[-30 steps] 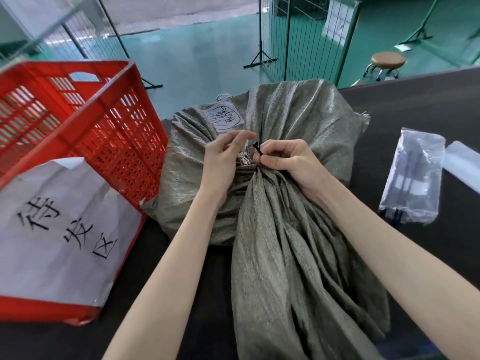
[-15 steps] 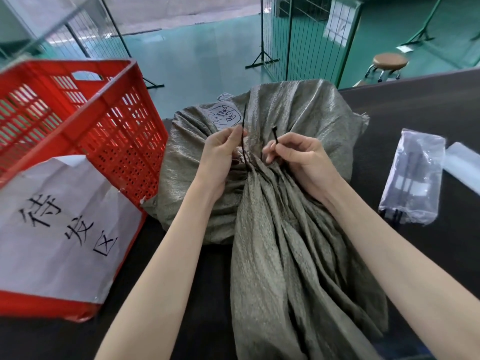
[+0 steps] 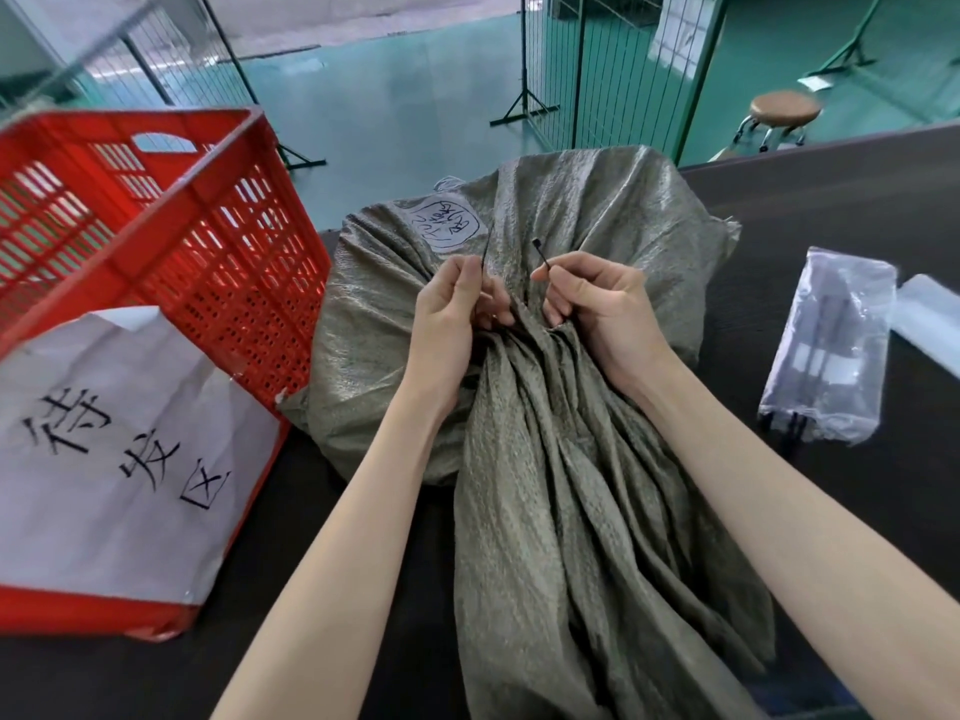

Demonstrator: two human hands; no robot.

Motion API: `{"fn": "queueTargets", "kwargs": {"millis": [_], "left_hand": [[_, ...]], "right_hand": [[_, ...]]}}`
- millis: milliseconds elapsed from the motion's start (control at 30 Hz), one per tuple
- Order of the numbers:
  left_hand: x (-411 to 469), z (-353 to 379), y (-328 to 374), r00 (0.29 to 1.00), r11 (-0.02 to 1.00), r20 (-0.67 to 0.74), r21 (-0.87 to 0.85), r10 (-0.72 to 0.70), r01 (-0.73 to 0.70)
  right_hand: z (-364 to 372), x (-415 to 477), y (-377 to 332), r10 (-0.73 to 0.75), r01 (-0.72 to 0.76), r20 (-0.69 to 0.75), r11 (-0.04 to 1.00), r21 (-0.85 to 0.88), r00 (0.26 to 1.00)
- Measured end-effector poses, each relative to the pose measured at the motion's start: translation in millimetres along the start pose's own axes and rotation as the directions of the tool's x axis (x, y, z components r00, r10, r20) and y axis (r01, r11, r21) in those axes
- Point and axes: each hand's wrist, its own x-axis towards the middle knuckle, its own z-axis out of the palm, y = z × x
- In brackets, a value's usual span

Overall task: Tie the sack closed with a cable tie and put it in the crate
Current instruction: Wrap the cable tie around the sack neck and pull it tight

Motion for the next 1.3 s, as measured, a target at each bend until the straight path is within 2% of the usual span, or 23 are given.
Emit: {"fn": "queueTargets", "kwargs": {"millis": [100,200,367,667,800,1000,1200,1300], "left_hand": [[-0.2,4.7,-1.4,0.998,0.996,-0.028,0.069,0.06,-0.058],[0.0,7.2,-6.1,0.999,0.992,-0.029,0.122,0.045,-0.041],[-2.5,3.5,-23.6,0.997,0.964,-0.043,0.26,0.071,-0.057],[-8.9,-4.9,-38.5,0.994,0.978,-0.076,0.201,0.074,-0.058],[-10.7,-5.0,-38.5,0.995,0.979,-0.06,0.192,0.082,-0.069],[-11.7,-7.5,-40.0,0.995,0.98,-0.049,0.182,0.09,-0.08],[-11.6,-7.5,-40.3,0.995,0.983,-0.054,0.171,0.08,-0.069],[-11.6,-8.0,-41.1,0.995,0.982,-0.051,0.173,0.085,-0.075]], "right_hand": [[-0.2,0.2,-0.4,-0.006,0.007,0.009,0.999,-0.045,1.0],[-0.7,-1.0,0.8,-0.03,0.031,0.015,0.994,-0.106,0.999],[-0.7,-3.3,1.2,-0.045,0.044,-0.008,0.994,-0.096,0.999],[3.3,-7.4,1.9,-0.062,0.05,-0.044,0.967,-0.25,0.997],[2.8,-5.4,2.1,-0.064,0.06,-0.003,0.944,-0.324,0.998],[6.6,-5.4,4.2,-0.11,0.099,0.004,0.868,-0.487,0.994],[6.5,-5.9,3.9,-0.111,0.093,-0.002,0.839,-0.537,0.994],[6.9,-6.6,3.4,-0.116,0.091,-0.018,0.859,-0.504,0.993]]}}
